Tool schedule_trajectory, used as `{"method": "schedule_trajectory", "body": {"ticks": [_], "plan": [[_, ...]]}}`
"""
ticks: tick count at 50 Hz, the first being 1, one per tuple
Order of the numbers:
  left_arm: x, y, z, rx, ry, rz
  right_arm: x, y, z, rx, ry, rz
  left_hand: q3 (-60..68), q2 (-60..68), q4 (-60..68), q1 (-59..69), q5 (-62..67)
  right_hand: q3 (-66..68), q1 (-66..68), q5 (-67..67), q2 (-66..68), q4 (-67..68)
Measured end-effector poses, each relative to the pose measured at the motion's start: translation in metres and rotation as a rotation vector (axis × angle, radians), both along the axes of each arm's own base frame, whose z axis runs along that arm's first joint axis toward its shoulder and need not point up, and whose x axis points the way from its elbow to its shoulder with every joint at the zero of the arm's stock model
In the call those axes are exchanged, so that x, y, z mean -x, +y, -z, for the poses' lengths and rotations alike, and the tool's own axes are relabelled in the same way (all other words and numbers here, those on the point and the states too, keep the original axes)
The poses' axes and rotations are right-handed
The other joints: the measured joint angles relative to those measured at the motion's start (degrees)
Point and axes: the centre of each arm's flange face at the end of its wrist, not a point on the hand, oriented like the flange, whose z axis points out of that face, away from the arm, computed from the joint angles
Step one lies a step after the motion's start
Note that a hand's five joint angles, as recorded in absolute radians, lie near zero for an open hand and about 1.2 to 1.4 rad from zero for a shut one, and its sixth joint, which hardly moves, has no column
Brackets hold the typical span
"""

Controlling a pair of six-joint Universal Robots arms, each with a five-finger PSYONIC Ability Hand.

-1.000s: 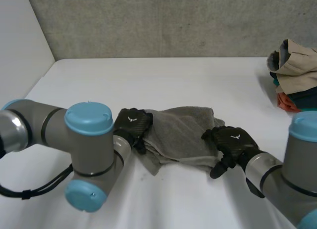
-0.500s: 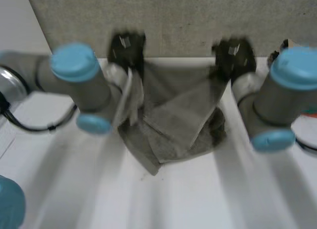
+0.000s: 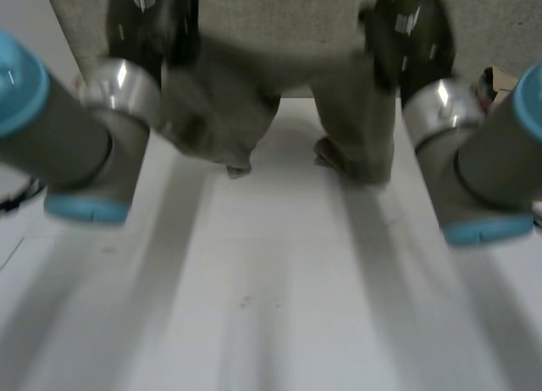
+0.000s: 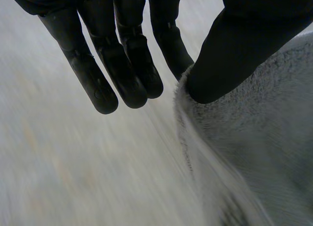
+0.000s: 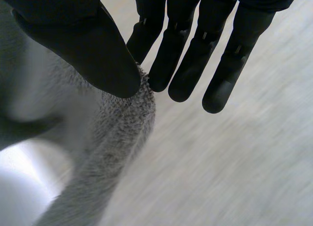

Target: Fold the laundry.

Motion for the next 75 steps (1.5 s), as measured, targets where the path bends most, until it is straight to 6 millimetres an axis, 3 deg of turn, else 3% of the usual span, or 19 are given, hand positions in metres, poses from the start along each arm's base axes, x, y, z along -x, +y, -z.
{"method": "schedule_trajectory", "body": {"ticks": [6,10,12,14,18,20,23,29,34,42,52,55,57,58,59,63,68,72,75], "plan": [[-0.020,0.036,0.086,-0.260,-0.143,0.000,0.015,0.031,0.083,-0.313,0.166,-0.007,0.0,0.0,0.0,0.0,0.0,0.1,0.0,0.0,0.0,0.0],[-0.029,0.055,0.115,-0.353,-0.195,0.009,0.020,0.049,0.117,-0.432,0.232,-0.019,0.0,0.0,0.0,0.0,0.0,-0.1,0.0,-0.4,-0.5,-0.5],[-0.033,0.066,0.124,-0.392,-0.218,0.017,0.022,0.059,0.131,-0.493,0.268,-0.028,0.0,0.0,0.0,0.0,0.0,-8.0,-5.3,-7.8,-8.7,-8.6],[-0.036,0.072,0.126,-0.406,-0.226,0.022,0.022,0.063,0.135,-0.521,0.284,-0.036,0.0,0.0,0.0,0.0,0.0,-26.0,-22.6,-26.5,-26.4,-26.6],[-0.041,0.083,0.122,-0.413,-0.231,0.029,0.023,0.062,0.129,-0.539,0.296,-0.055,0.0,0.0,0.0,0.0,0.0,-49.9,-46.7,-51.6,-49.8,-51.0],[-0.042,0.085,0.120,-0.413,-0.231,0.029,0.023,0.059,0.124,-0.536,0.293,-0.056,0.0,0.0,0.0,0.0,0.0,-51.4,-47.7,-53.1,-51.1,-52.5],[-0.046,0.093,0.114,-0.411,-0.231,0.032,0.028,0.041,0.095,-0.517,0.280,-0.067,0.0,0.0,0.0,0.0,0.0,-53.1,-48.4,-55.0,-52.1,-54.2],[-0.052,0.105,0.109,-0.407,-0.244,0.031,0.027,0.013,0.056,-0.482,0.317,-0.155,0.0,0.0,0.0,0.0,0.0,-53.1,-48.4,-55.0,-52.1,-54.2],[-0.055,0.110,0.112,-0.402,-0.277,0.026,0.019,-0.008,0.054,-0.431,0.393,-0.231,0.0,0.0,0.0,0.0,0.0,-53.1,-48.4,-54.7,-52.1,-54.2],[-0.056,0.111,0.116,-0.394,-0.311,0.020,0.006,-0.047,0.100,-0.388,0.530,-0.256,0.0,0.0,0.0,0.0,0.0,-47.0,-43.3,-46.5,-47.8,-47.6],[-0.055,0.107,0.111,-0.377,-0.302,0.014,0.006,-0.080,0.163,-0.355,0.688,-0.153,0.0,0.0,0.0,0.0,0.0,-43.8,-39.6,-42.6,-44.9,-43.5],[-0.055,0.106,0.110,-0.373,-0.299,0.012,0.009,-0.089,0.173,-0.332,0.717,-0.111,0.0,0.0,0.0,0.0,0.0,-36.6,-32.6,-36.3,-36.8,-36.9],[-0.055,0.105,0.109,-0.371,-0.299,0.011,0.010,-0.094,0.175,-0.313,0.723,-0.089,0.0,0.0,0.0,0.0,0.0,-23.8,-18.8,-24.1,-23.4,-24.2],[-0.055,0.104,0.109,-0.370,-0.298,0.009,0.010,-0.097,0.174,-0.293,0.722,-0.074,0.0,0.0,0.0,0.0,0.0,-10.4,-6.8,-10.8,-9.3,-10.8],[-0.055,0.104,0.109,-0.370,-0.298,0.008,0.009,-0.099,0.172,-0.275,0.718,-0.062,0.0,0.0,0.0,0.0,0.0,-5.4,-2.0,-5.9,-4.1,-5.9],[-0.056,0.101,0.107,-0.365,-0.296,-0.001,0.009,-0.103,0.149,-0.202,0.677,-0.009,0.0,0.0,0.0,0.0,0.0,-0.4,-0.2,-2.6,0.0,-0.6],[-0.062,0.089,0.093,-0.330,-0.280,-0.040,0.020,-0.093,0.079,-0.109,0.556,0.077,0.0,0.0,0.0,0.0,0.0,-0.1,-0.2,-2.6,0.0,-0.2],[-0.074,0.078,0.060,-0.235,-0.257,-0.102,0.042,-0.069,0.020,-0.069,0.486,0.123,0.0,0.0,0.0,0.0,0.0,-0.1,-0.2,-2.6,0.0,0.0],[-0.084,0.071,0.033,-0.155,-0.247,-0.148,0.065,-0.051,-0.010,-0.090,0.477,0.159,0.0,0.0,0.0,0.0,0.0,0.0,-0.2,-2.6,0.0,0.0]]}}
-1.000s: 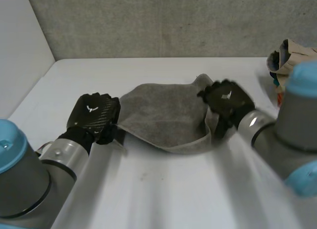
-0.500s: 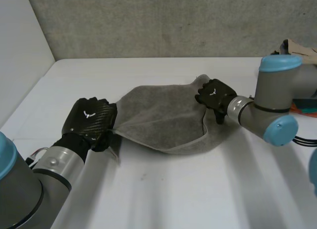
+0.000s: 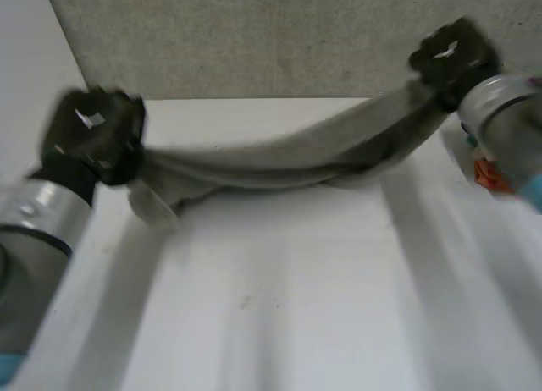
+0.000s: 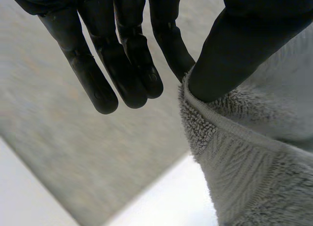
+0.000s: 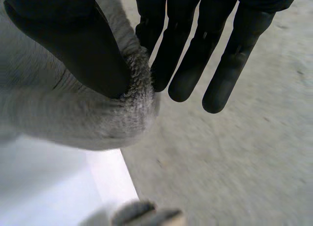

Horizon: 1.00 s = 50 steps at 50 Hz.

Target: Fold the laundry.

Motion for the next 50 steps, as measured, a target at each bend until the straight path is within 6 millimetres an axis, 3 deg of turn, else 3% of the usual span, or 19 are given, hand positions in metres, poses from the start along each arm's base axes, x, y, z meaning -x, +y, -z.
{"method": "schedule_trajectory", "body": {"ticks": [5,8,11,14,16,19,21,23,26,29,33,38,41,45,50], "plan": [[-0.014,-0.007,-0.037,0.084,-0.022,-0.011,0.038,0.033,-0.029,-0.114,0.025,0.074,0.0,0.0,0.0,0.0,0.0,0.0,0.0,0.0,0.0,0.0],[-0.016,-0.009,-0.038,0.066,-0.039,0.013,0.047,0.046,-0.031,-0.182,0.040,0.089,0.0,0.0,0.0,0.0,0.0,0.0,0.0,0.0,0.0,0.0],[-0.014,-0.013,-0.027,-0.019,-0.074,0.072,0.053,0.064,-0.023,-0.303,0.065,0.095,0.0,0.0,0.0,0.0,0.0,0.0,0.0,0.2,0.0,0.0],[-0.013,-0.018,-0.016,-0.069,-0.088,0.091,0.053,0.068,-0.019,-0.335,0.072,0.094,0.0,0.0,0.0,0.0,0.0,0.0,0.0,0.7,0.0,0.0],[-0.009,-0.031,0.009,-0.162,-0.118,0.111,0.053,0.070,-0.007,-0.396,0.082,0.092,0.0,0.0,0.0,0.0,0.4,0.0,0.0,0.9,0.0,0.0],[-0.004,-0.050,0.031,-0.209,-0.158,0.107,0.050,0.061,0.009,-0.428,0.079,0.091,0.0,0.0,0.0,0.0,0.4,0.0,0.0,0.9,0.0,0.0],[0.001,-0.072,0.040,-0.192,-0.203,0.086,0.044,0.043,0.016,-0.402,0.052,0.093,0.1,0.1,0.0,0.0,0.4,0.2,0.0,0.9,0.0,0.0],[0.007,-0.096,0.044,-0.140,-0.246,0.059,0.037,0.023,0.020,-0.356,0.007,0.102,0.2,0.1,0.0,0.0,0.4,0.2,0.0,0.9,0.0,0.0],[0.019,-0.128,0.034,-0.016,-0.278,0.019,0.027,-0.006,0.016,-0.257,-0.080,0.117,0.2,0.1,0.0,0.0,0.4,0.2,0.0,0.9,0.0,0.0],[0.032,-0.159,0.002,0.185,-0.258,-0.032,0.018,-0.037,-0.004,-0.080,-0.217,0.135,0.2,0.1,0.0,0.0,0.4,0.2,0.0,0.9,0.0,0.0],[0.042,-0.180,-0.064,0.484,-0.126,-0.090,0.012,-0.060,-0.052,0.218,-0.426,0.125,0.2,0.1,0.0,0.0,0.4,0.2,0.0,0.9,0.0,0.0],[0.040,-0.169,-0.123,0.665,0.062,-0.074,0.009,-0.051,-0.108,0.534,-0.603,0.056,0.2,0.1,0.0,0.0,0.4,0.2,0.0,1.6,0.0,0.0],[0.037,-0.155,-0.136,0.667,0.120,-0.046,0.006,-0.039,-0.118,0.599,-0.628,0.012,0.2,0.1,0.0,0.0,0.9,0.2,0.0,2.1,0.0,0.0],[0.031,-0.137,-0.131,0.604,0.136,-0.022,0.002,-0.031,-0.105,0.565,-0.607,-0.019,0.2,0.1,0.0,0.0,1.0,0.2,0.0,2.4,0.0,0.0],[0.024,-0.112,-0.094,0.456,0.094,-0.011,0.002,-0.027,-0.055,0.372,-0.532,0.000,0.2,0.2,0.0,0.0,1.0,0.2,0.0,2.4,0.0,0.0]]}}
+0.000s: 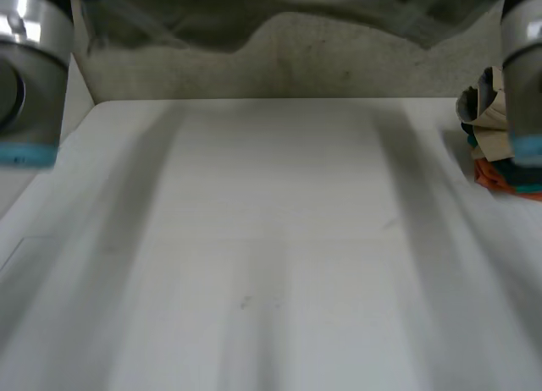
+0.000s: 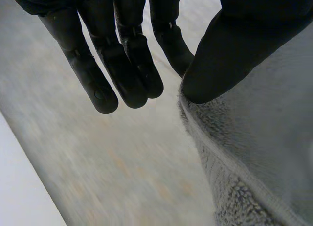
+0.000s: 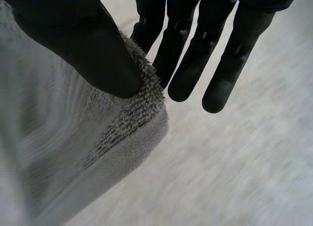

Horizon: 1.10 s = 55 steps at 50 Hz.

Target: Fold the laundry.

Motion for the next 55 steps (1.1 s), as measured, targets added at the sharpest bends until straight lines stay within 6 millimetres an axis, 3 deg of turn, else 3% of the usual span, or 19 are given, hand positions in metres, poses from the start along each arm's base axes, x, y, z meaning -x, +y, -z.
{"method": "schedule_trajectory", "body": {"ticks": [5,7,10,11,14,17,19,20,21,22,27,33,42,47,55], "plan": [[-0.008,0.019,0.052,-0.158,-0.057,-0.007,0.004,0.012,0.058,-0.235,0.077,-0.009,0.0,0.0,0.0,0.0,0.0,0.0,0.0,0.0,0.0,0.0],[-0.011,0.026,0.088,-0.258,-0.096,-0.001,0.006,0.021,0.088,-0.346,0.117,-0.026,0.0,0.0,0.0,0.0,0.0,0.0,0.0,0.0,0.0,0.0],[-0.012,0.033,0.123,-0.350,-0.136,0.011,0.007,0.030,0.111,-0.426,0.148,-0.045,0.0,0.0,0.0,0.0,0.1,0.0,0.0,0.0,0.0,0.0],[-0.013,0.037,0.152,-0.426,-0.172,0.021,0.010,0.039,0.134,-0.504,0.176,-0.066,0.0,0.0,0.0,0.0,0.1,0.0,0.0,-0.1,0.0,0.0],[-0.016,0.045,0.202,-0.555,-0.251,0.030,0.015,0.052,0.168,-0.616,0.213,-0.089,0.0,0.0,0.0,0.0,0.1,0.0,0.0,0.0,0.0,0.0],[-0.020,0.049,0.232,-0.627,-0.314,0.026,0.018,0.060,0.194,-0.696,0.243,-0.102,-0.6,-0.7,-0.7,-0.4,-0.5,0.0,0.0,0.0,0.0,0.0],[-0.024,0.050,0.248,-0.661,-0.359,0.014,0.021,0.065,0.211,-0.747,0.265,-0.106,-7.8,-8.0,-8.1,-6.5,-6.8,0.0,0.0,0.0,0.0,0.0],[-0.025,0.050,0.250,-0.665,-0.367,0.011,0.021,0.066,0.215,-0.757,0.270,-0.105,-7.8,-8.0,-8.1,-6.5,-6.8,0.0,0.0,0.0,0.0,0.0],[-0.028,0.050,0.253,-0.671,-0.386,0.001,0.023,0.068,0.221,-0.773,0.278,-0.105,-26.3,-27.7,-27.0,-27.5,-25.5,0.0,0.0,0.0,0.0,0.0],[-0.030,0.050,0.253,-0.670,-0.394,-0.007,0.023,0.068,0.223,-0.780,0.283,-0.103,-32.3,-32.9,-32.6,-33.1,-31.2,0.0,0.0,0.0,0.0,0.0],[-0.040,0.048,0.240,-0.652,-0.395,-0.043,0.027,0.067,0.223,-0.777,0.287,-0.089,-42.0,-42.2,-43.2,-39.5,-41.6,0.0,0.0,0.0,0.0,0.0],[-0.059,0.053,0.221,-0.712,-0.313,-0.075,0.036,0.059,0.212,-0.754,0.266,-0.057,-42.6,-42.8,-43.8,-39.5,-42.3,0.0,0.0,0.0,0.0,0.0],[-0.092,0.047,0.219,-0.839,-0.192,-0.055,0.045,0.055,0.211,-0.756,0.258,-0.035,-42.5,-42.6,-43.4,-39.4,-41.3,0.0,0.0,0.0,0.0,0.0],[-0.108,0.032,0.234,-0.887,-0.169,-0.014,0.045,0.055,0.212,-0.761,0.261,-0.036,-39.8,-40.2,-40.1,-37.7,-38.5,0.0,0.0,0.0,0.0,0.0],[-0.110,0.021,0.260,-0.954,-0.165,0.020,0.043,0.058,0.215,-0.771,0.262,-0.042,-36.7,-37.1,-36.8,-34.5,-35.2,0.0,0.0,0.0,0.0,0.0]]}}
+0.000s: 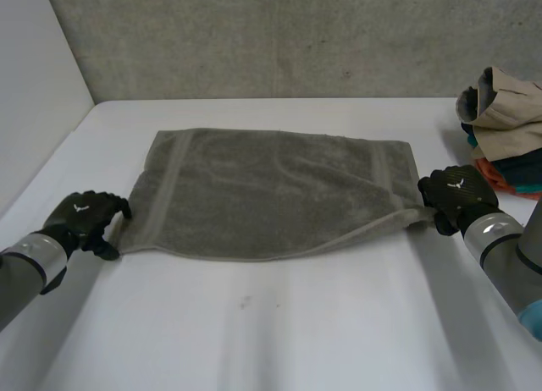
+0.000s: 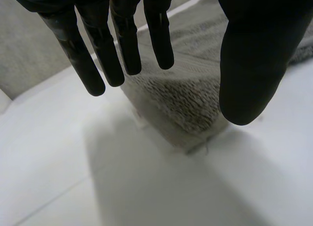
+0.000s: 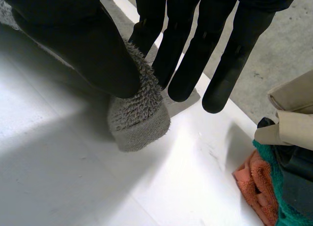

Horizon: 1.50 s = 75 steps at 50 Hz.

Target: Fold the laundry.

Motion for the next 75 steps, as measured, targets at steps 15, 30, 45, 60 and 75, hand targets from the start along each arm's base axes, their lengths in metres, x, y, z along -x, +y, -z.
{"method": "schedule_trajectory", "body": {"ticks": [15,30,45,60,75], "plan": [[0.018,-0.004,0.009,0.010,-0.008,0.054,0.000,0.003,0.005,-0.012,0.006,-0.002,0.6,0.7,0.6,0.5,0.6,0.0,0.0,0.0,0.0,0.0],[0.031,-0.019,0.017,0.075,-0.017,0.086,0.000,0.005,0.007,-0.020,0.008,-0.002,10.4,10.6,10.3,11.7,9.8,0.0,0.0,0.0,0.0,0.0],[0.024,0.006,-0.078,0.271,-0.059,0.008,0.006,0.021,-0.052,0.070,0.135,-0.029,36.3,36.8,36.5,33.8,34.3,0.0,0.0,0.0,0.0,0.0],[0.008,0.124,-0.065,-0.130,-0.517,0.234,0.036,0.083,-0.061,-0.285,0.516,-0.174,36.5,36.9,36.5,33.8,34.7,0.0,0.0,0.0,0.0,0.0],[0.064,0.026,-0.045,0.245,-0.404,0.265,0.022,0.003,-0.010,-0.069,0.336,-0.022,36.5,36.9,36.8,33.8,35.4,0.0,0.0,0.2,0.0,0.0]]}}
